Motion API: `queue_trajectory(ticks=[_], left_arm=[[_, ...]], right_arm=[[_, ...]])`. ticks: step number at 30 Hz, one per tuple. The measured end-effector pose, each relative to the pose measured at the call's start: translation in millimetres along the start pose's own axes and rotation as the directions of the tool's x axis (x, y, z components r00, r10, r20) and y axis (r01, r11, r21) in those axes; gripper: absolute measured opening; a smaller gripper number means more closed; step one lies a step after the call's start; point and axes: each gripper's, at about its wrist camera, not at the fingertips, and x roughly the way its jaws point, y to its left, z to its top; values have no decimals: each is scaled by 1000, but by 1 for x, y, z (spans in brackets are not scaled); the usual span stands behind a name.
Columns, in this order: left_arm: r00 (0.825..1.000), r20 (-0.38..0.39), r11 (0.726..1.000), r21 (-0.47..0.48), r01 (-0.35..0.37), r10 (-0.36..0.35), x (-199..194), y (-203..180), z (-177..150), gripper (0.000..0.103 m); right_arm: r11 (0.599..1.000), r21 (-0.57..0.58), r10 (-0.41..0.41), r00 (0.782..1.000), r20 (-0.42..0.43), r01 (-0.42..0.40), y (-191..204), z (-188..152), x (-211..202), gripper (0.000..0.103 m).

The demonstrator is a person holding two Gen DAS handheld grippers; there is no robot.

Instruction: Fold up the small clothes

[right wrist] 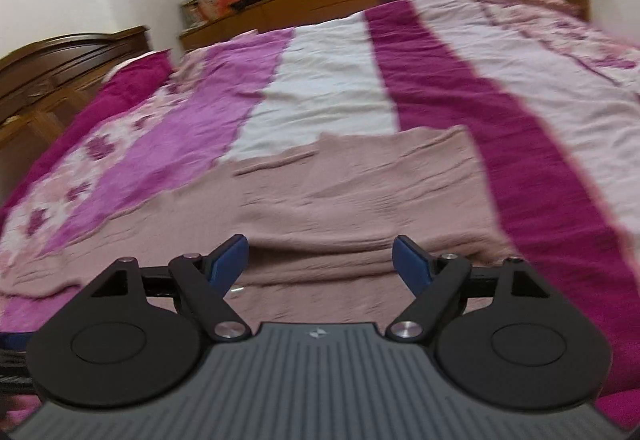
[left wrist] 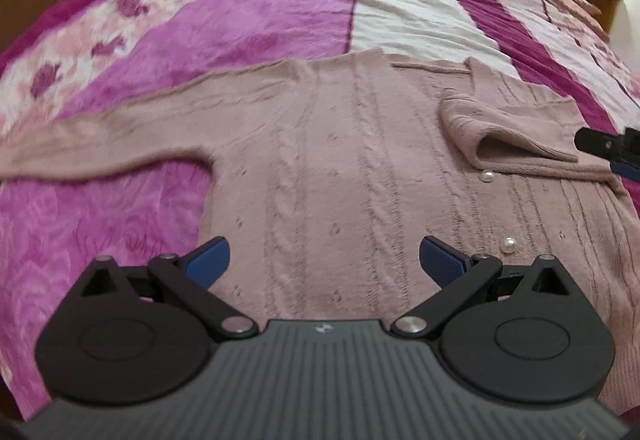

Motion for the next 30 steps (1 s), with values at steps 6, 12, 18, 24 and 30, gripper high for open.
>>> queue_trajectory(ticks=[6, 12, 18, 24, 30], left_arm=[[1000, 15, 998, 59, -6, 5, 8, -28, 14, 103], [999, 49, 991, 137, 9, -16, 20, -60, 30, 103], [998, 46, 980, 197, 34, -44, 43, -90, 45, 103], [995, 84, 954, 298, 22, -49, 58, -122, 48, 100], [985, 133, 918, 392, 50, -110, 63, -148, 47, 88]], right_arm=[[998, 30, -51, 998, 43, 50, -32, 3, 6, 84], [994, 47, -98, 993, 65, 95, -49, 3, 19, 84], [992, 57, -120, 990, 73, 116, -60, -2, 29, 84], [985, 20, -173, 981, 86, 172, -61, -9, 34, 84], [983, 14, -182, 980, 77, 181, -62, -18, 39, 84]])
